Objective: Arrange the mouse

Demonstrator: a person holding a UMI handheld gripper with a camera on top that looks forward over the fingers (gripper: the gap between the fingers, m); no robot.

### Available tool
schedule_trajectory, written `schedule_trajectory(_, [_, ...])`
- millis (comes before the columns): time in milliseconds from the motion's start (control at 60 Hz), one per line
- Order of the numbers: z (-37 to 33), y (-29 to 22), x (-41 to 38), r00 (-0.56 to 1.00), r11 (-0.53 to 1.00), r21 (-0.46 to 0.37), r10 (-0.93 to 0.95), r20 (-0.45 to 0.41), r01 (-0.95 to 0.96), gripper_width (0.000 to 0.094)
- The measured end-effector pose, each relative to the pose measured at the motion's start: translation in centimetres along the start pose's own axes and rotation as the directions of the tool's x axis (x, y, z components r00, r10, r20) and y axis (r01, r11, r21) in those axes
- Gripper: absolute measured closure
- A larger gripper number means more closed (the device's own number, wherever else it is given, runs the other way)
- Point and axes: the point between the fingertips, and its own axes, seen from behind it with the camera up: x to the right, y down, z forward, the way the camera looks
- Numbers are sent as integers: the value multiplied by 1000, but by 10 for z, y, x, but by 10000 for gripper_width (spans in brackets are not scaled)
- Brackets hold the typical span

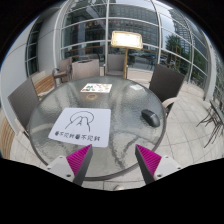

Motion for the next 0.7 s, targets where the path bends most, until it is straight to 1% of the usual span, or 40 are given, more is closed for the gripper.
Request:
schedule_trajectory(50, [14,7,27,999,1000,-22,8,-33,-8,69])
schedule_trajectory(67, [14,-4,30,999,999,-33,13,-44,-14,69])
schedule_trajectory(100, [26,6,55,998,999,-37,19,-65,-22,69])
schedule_trajectory(183, [50,2,99,992,998,-53,36,-121,-42,69])
schedule_trajectory(300, [87,-10,147,985,995,-68,59,-164,-71,67])
schedule_trajectory(433, [132,-27,181,983,993,-88,63,-171,-79,71])
schedule_trajectory(650, [189,-61,199,989,992,-101,59,-133,-72,72])
schedule_trajectory(700, [199,-66,205,989,992,-102,65,-134,-79,92])
